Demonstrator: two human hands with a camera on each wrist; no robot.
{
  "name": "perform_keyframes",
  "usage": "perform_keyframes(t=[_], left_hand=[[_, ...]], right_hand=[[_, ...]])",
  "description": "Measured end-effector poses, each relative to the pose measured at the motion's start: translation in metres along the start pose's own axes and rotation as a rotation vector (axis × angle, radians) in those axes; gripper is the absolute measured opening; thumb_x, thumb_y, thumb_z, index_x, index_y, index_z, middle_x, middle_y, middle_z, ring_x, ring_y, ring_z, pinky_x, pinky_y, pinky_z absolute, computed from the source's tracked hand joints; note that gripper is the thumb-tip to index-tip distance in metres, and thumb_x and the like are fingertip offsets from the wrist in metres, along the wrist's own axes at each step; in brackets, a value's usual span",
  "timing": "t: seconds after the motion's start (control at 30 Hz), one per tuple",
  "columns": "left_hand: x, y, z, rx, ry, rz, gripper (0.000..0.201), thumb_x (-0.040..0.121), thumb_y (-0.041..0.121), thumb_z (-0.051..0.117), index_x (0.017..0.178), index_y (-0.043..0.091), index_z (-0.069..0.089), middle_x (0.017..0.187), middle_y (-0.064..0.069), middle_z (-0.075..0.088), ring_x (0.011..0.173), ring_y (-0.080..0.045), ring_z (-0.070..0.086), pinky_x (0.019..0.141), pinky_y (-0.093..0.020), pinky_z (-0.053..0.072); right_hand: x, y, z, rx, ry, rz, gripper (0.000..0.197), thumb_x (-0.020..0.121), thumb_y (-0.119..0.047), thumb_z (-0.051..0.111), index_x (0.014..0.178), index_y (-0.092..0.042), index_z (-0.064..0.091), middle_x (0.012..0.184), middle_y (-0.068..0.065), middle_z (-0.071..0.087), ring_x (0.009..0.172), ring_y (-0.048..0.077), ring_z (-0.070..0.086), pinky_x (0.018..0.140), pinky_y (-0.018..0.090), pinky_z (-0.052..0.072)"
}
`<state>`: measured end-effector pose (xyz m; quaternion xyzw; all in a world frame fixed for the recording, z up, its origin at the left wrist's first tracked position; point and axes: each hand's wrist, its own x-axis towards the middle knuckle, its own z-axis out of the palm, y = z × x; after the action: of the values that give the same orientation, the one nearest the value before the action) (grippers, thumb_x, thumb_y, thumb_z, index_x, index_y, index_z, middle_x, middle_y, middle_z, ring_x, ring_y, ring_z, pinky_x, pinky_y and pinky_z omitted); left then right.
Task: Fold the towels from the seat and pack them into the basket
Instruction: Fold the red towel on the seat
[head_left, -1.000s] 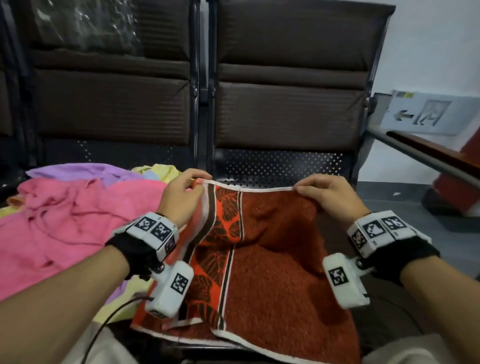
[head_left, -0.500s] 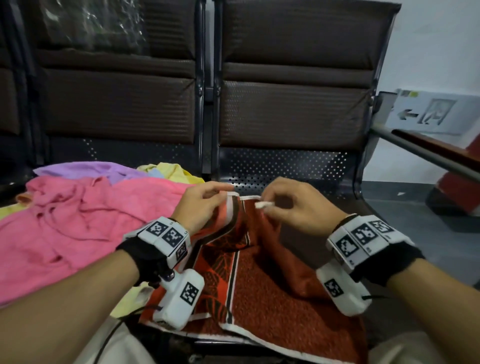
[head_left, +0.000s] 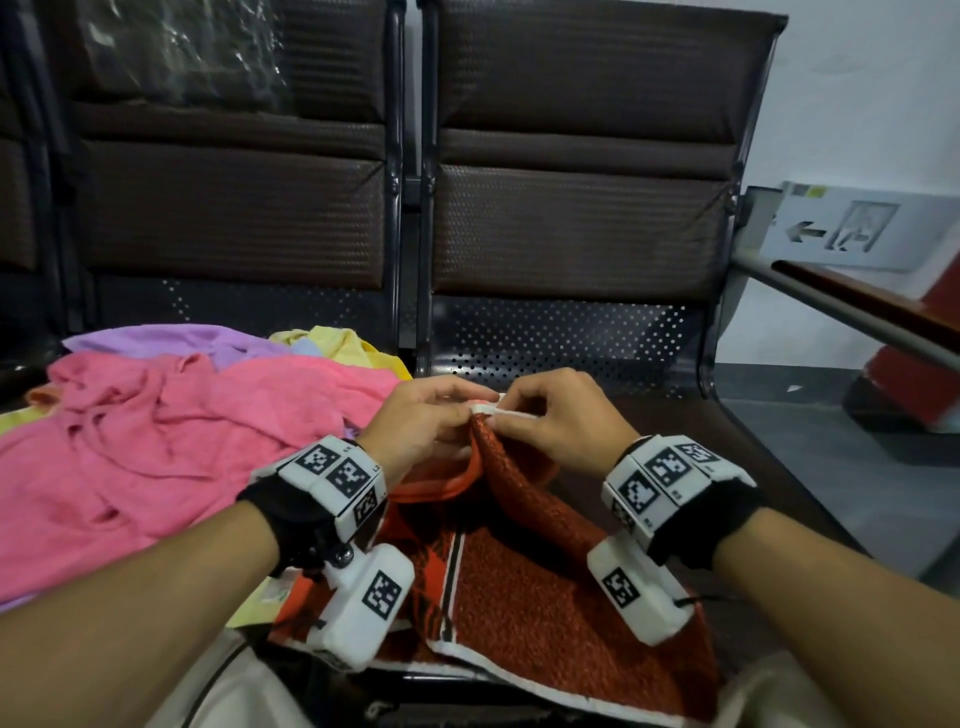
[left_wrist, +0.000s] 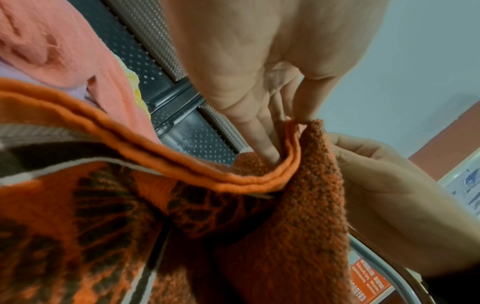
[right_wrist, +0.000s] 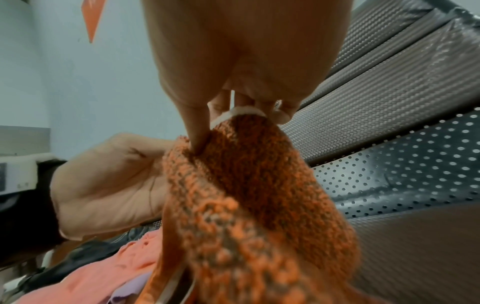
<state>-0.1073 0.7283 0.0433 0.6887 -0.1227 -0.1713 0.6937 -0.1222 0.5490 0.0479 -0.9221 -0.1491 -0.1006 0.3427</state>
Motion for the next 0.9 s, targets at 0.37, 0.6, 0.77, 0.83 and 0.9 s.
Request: perform_keyframes(t=[0.37, 0.6, 0.77, 0.83, 0.9], left_hand=[[0.000, 0.001, -0.004, 0.260, -0.031, 0.143, 0.027, 0.088, -0.006, 0.052, 0.100, 0.012, 0.068, 0.075, -0.016, 0.067, 0.057, -0.015, 0.051, 0.052, -0.018, 0.037], [-0.002, 0.006, -0.018, 0.356, 0.104, 0.346, 0.028, 0.080, -0.013, 0.054, 0.087, 0.010, 0.068, 0.081, -0.002, 0.070, 0.062, 0.005, 0.058, 0.058, -0.006, 0.040], [-0.003, 0.012, -0.025, 0.387, 0.209, 0.461, 0.032, 0.079, -0.010, 0.055, 0.083, 0.019, 0.067, 0.082, 0.004, 0.070, 0.065, 0.003, 0.060, 0.062, -0.009, 0.044], [-0.004, 0.014, -0.027, 0.392, 0.209, 0.484, 0.032, 0.079, -0.009, 0.055, 0.089, 0.019, 0.067, 0.086, 0.005, 0.071, 0.072, 0.002, 0.062, 0.068, -0.009, 0.045], [-0.005, 0.012, -0.029, 0.498, 0.188, 0.499, 0.034, 0.080, -0.006, 0.057, 0.102, 0.018, 0.068, 0.085, 0.011, 0.068, 0.069, 0.007, 0.060, 0.067, -0.005, 0.041]], right_hand=[[0.001, 0.010, -0.015, -0.025, -0.179, 0.075, 0.025, 0.078, -0.049, 0.069, 0.060, -0.033, 0.063, 0.059, -0.015, 0.062, 0.059, -0.003, 0.054, 0.070, 0.023, 0.038], [-0.004, 0.021, -0.042, -0.742, -0.306, 0.053, 0.037, 0.077, -0.062, 0.061, 0.068, -0.027, 0.052, 0.077, -0.010, 0.058, 0.087, 0.017, 0.053, 0.080, 0.034, 0.024], [-0.006, 0.008, -0.052, -0.572, -0.031, 0.067, 0.057, 0.071, -0.047, 0.075, 0.109, -0.029, 0.037, 0.090, 0.000, 0.065, 0.087, 0.026, 0.061, 0.068, 0.033, 0.040], [-0.008, 0.003, -0.053, -0.564, -0.047, 0.078, 0.056, 0.073, -0.045, 0.074, 0.118, -0.034, 0.043, 0.090, -0.002, 0.064, 0.091, 0.025, 0.061, 0.072, 0.034, 0.045], [-0.010, -0.001, -0.055, -0.595, -0.105, 0.077, 0.033, 0.076, -0.043, 0.072, 0.107, -0.036, 0.062, 0.086, -0.010, 0.056, 0.096, 0.020, 0.059, 0.078, 0.034, 0.048]])
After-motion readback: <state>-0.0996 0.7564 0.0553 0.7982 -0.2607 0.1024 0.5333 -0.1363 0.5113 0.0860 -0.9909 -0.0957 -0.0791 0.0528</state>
